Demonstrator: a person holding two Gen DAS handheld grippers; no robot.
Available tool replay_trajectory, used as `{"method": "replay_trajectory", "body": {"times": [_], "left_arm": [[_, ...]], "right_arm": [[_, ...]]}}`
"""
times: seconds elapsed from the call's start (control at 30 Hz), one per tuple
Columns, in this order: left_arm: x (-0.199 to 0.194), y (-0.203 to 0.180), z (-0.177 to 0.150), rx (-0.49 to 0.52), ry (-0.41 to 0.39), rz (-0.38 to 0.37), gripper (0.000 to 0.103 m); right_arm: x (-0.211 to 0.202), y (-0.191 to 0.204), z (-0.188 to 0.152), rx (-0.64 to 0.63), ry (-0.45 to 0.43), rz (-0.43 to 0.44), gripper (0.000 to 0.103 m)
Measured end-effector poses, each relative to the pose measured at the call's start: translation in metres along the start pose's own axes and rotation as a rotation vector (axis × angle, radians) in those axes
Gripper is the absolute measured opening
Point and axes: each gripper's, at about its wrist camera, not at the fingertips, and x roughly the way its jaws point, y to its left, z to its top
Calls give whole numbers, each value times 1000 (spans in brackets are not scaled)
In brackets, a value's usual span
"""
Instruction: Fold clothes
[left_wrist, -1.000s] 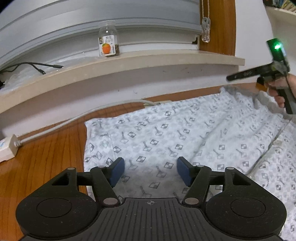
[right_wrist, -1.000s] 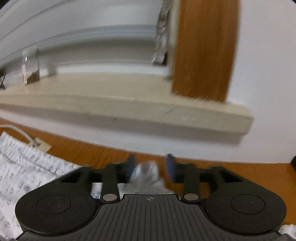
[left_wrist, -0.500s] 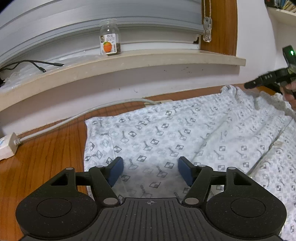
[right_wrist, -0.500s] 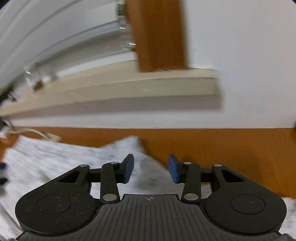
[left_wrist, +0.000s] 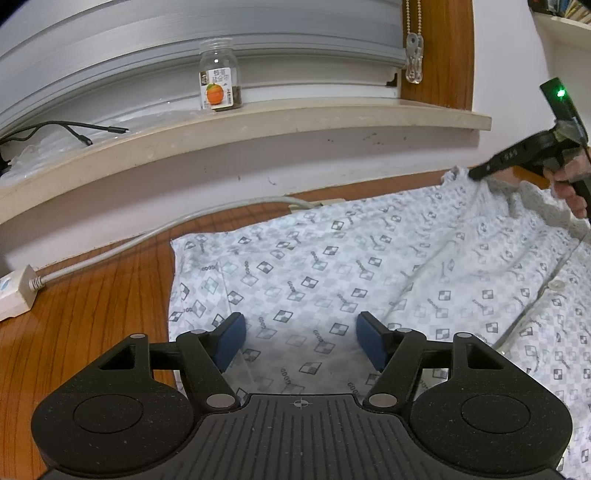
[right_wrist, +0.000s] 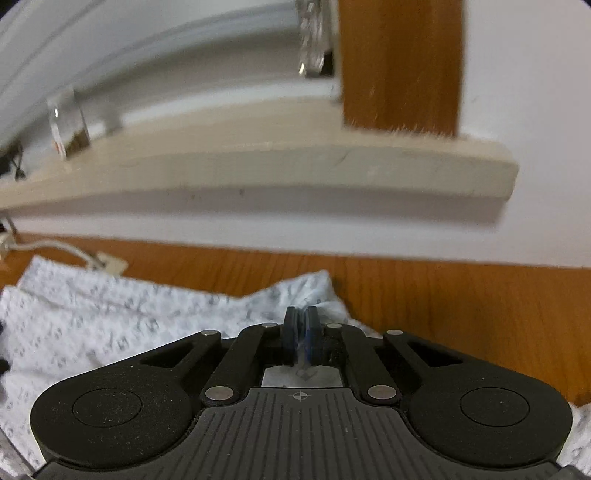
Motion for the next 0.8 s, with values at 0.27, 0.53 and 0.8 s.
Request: {"method": "replay_trajectory", "body": {"times": [0.27,0.53,0.8], "left_arm": [[0,1,0,1,0,3,72],[0,2,0,-3,2,0,73],[0,2,0,-4,3,-2,74]], "right_arm": [[-33,-30,-13,18,-91,-60,15],[-71,-87,-46,45,-17,-119,39],[-96,-133,-74,133,10,-130,39]]}}
